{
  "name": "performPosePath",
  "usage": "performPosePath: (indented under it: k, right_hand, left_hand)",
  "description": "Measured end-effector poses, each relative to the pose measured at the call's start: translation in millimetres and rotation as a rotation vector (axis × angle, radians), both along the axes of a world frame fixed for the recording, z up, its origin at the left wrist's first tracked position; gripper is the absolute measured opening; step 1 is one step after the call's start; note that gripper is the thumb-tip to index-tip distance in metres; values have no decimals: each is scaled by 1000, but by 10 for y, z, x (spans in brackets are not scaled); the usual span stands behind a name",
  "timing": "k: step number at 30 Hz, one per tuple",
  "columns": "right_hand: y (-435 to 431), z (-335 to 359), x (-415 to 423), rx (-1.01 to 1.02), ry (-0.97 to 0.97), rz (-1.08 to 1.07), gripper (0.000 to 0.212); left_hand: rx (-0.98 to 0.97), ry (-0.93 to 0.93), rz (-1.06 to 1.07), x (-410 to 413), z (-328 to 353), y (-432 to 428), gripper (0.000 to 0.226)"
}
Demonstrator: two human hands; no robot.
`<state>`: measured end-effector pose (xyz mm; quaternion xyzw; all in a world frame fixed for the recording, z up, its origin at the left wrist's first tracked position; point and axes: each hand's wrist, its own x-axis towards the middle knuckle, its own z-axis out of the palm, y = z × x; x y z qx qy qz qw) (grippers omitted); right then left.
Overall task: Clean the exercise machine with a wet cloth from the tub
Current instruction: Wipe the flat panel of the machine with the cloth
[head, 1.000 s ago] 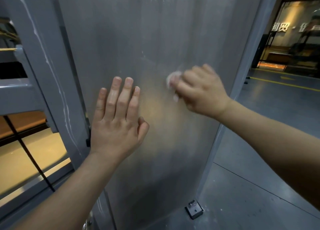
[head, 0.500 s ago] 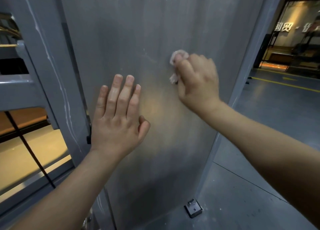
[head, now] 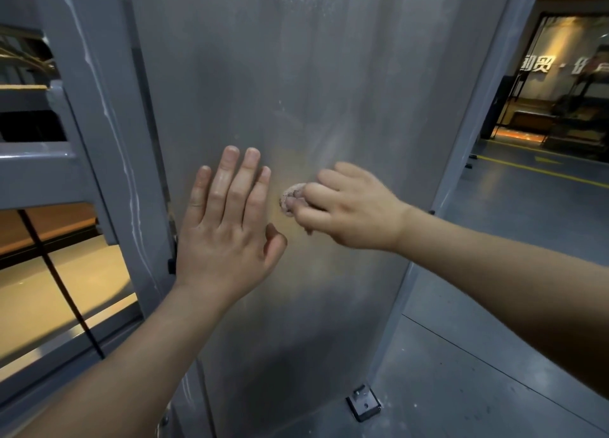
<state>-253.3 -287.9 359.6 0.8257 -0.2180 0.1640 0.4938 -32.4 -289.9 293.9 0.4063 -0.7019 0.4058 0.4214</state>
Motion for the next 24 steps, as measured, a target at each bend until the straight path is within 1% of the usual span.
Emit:
performPosePath:
  k: [1,2,3,4,5,6,7,8,10,11,12,13,14,16,17,18,20,21,22,23,24]
  right_hand:
    - [-12,116,-37,-16,46,-3,15]
    - [-34,258,-60,-65,17,-17,17]
    - [-78,396,-80,-135,-81,-40,20]
    - [-106,495,-77,-175,-222,-87,22]
    - [-109,525,-39,-182,-363,-129,25]
    - [-97,481,22,-163,-449,-135,27]
    - [-84,373,91,-132,-452,-114,27]
    - [-66,233,139,-97,-357,-71,25]
    - [-5,140,117,-25,-54,-8,20]
    - [-1,230,75,-20,36,11,19]
    - [-16,366,45,-51,53,7,20]
    - [-55,512,28,-118,-6,-5,20]
    - [-108,637,18,-182,-124,-40,20]
    - [-134,683,107,-189,-388,-120,22]
    - [-126,585,176,-171,-433,-115,25]
    - [-107,441,231,-155,-373,-81,26]
    - [-27,255,238,-106,-86,-22,23]
    - [-4,296,205,-97,15,2,22]
    - [-14,405,178,-125,47,2,20]
    - [-46,535,173,-176,7,-18,19]
    - [-98,668,173,-238,-99,-41,20]
  left_hand:
    - [-1,1,-3,1,0,2,72]
    - [-4,4,-7,-2,0,3,71]
    - [-8,9,-11,-5,0,4,71]
    - [-11,13,-15,-9,-1,5,70]
    - [-13,16,-18,-11,0,6,70]
    - [-16,19,-21,-11,-1,6,69]
    - [-17,20,-24,-8,-2,7,68]
    - [-16,20,-29,-4,-1,5,67]
    - [-6,16,-44,6,3,5,65]
    - [-2,17,-51,11,4,6,64]
    - [0,20,-55,12,3,7,63]
    - [3,21,-56,11,3,8,63]
    - [7,20,-54,11,2,10,63]
    - [7,23,-57,9,-2,14,62]
    - [3,27,-62,9,-1,14,61]
    - [-1,31,-68,10,3,12,60]
    - [-8,35,-83,13,7,8,59]
    - [-10,37,-90,13,4,7,59]
    - [-13,41,-95,13,0,7,58]
    - [-17,47,-97,13,-2,8,57]
    - [-18,52,-97,11,-4,8,56]
